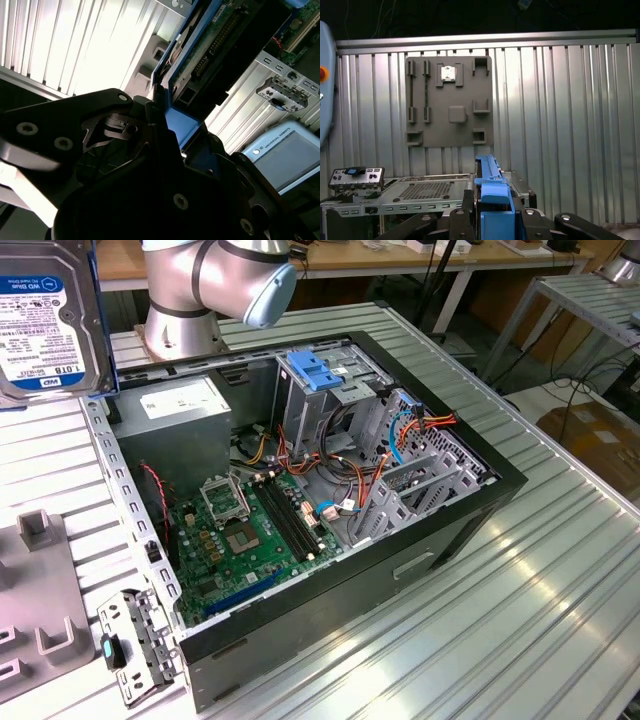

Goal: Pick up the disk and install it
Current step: 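Pick up the disk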

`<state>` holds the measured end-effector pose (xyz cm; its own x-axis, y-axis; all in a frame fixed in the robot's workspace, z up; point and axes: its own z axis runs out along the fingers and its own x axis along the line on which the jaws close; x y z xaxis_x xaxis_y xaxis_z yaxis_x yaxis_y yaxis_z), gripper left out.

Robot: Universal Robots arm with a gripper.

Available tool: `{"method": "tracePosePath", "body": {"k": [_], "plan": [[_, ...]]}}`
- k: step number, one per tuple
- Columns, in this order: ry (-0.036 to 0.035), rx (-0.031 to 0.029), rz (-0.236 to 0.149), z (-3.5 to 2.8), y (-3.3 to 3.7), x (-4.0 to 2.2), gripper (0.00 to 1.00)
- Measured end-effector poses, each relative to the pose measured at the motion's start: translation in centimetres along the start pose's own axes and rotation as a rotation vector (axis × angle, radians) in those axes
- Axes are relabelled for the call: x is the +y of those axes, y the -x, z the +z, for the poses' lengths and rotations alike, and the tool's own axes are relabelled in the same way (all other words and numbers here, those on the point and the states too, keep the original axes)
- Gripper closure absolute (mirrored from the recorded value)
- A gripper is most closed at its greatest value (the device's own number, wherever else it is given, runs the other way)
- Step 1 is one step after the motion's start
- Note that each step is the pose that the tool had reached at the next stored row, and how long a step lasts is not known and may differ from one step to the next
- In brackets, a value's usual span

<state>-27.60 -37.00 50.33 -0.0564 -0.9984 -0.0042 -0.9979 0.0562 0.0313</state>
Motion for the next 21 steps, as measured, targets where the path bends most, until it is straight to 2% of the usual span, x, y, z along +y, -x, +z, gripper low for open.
{"method": "tracePosePath", "body": {"k": [21], "plan": [[-0.0001, -0.0002, 0.006, -0.03, -1.09, -1.17, 0.63]]}}
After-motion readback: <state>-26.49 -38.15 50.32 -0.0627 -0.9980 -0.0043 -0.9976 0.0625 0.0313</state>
